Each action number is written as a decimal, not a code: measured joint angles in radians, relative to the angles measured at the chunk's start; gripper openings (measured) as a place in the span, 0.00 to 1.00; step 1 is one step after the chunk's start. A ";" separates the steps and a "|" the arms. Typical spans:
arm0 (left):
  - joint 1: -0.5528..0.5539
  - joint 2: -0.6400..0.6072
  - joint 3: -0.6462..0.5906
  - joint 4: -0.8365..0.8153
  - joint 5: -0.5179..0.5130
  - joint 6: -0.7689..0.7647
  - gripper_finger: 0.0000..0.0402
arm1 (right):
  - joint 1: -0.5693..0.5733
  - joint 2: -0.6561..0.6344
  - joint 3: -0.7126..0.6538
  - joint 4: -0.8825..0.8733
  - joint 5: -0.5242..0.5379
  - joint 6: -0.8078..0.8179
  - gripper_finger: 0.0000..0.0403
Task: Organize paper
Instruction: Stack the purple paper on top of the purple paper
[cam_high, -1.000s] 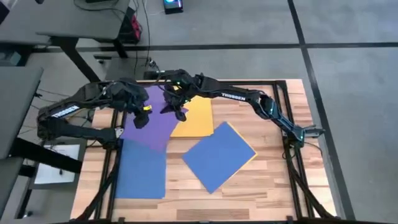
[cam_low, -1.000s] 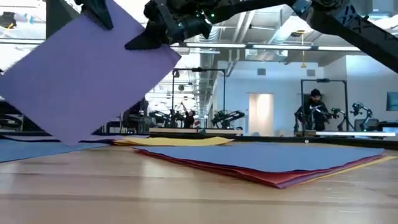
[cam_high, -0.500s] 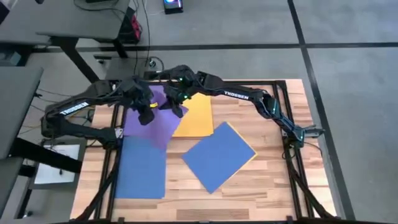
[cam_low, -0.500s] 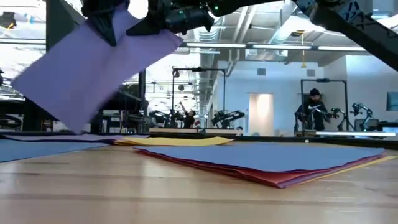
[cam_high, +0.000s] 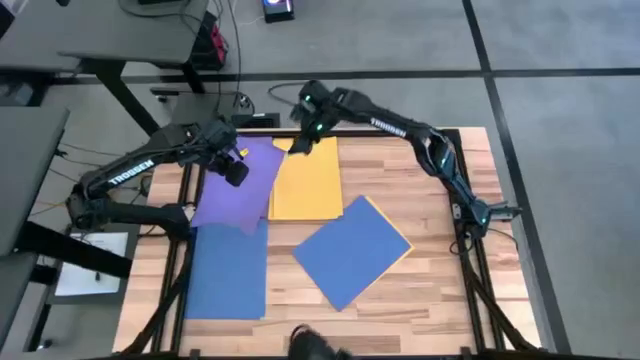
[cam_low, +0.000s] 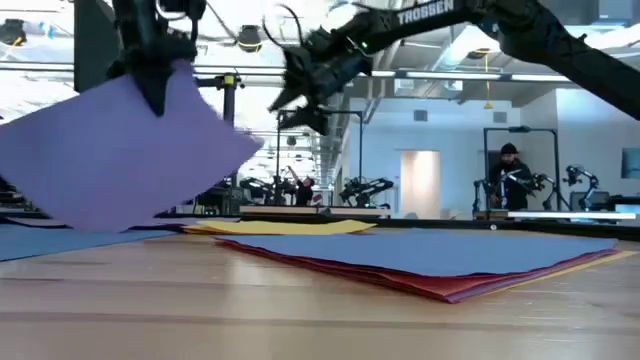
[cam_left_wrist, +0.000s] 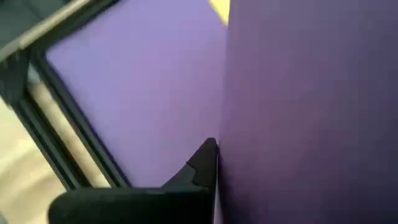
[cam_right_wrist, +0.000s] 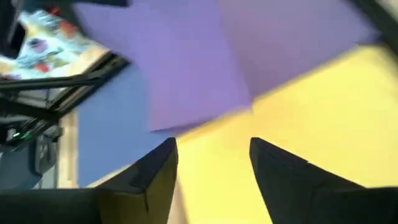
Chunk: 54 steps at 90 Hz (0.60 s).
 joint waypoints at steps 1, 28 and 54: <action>0.006 0.000 -0.006 0.006 0.000 -0.007 0.00 | -0.006 0.000 0.000 -0.003 0.000 -0.002 0.49; 0.200 0.000 -0.106 0.071 -0.007 -0.008 0.00 | -0.096 0.000 0.000 -0.046 -0.001 -0.044 0.49; 0.306 0.007 -0.201 0.282 0.004 0.128 0.00 | -0.091 0.000 -0.001 -0.048 -0.002 -0.097 0.49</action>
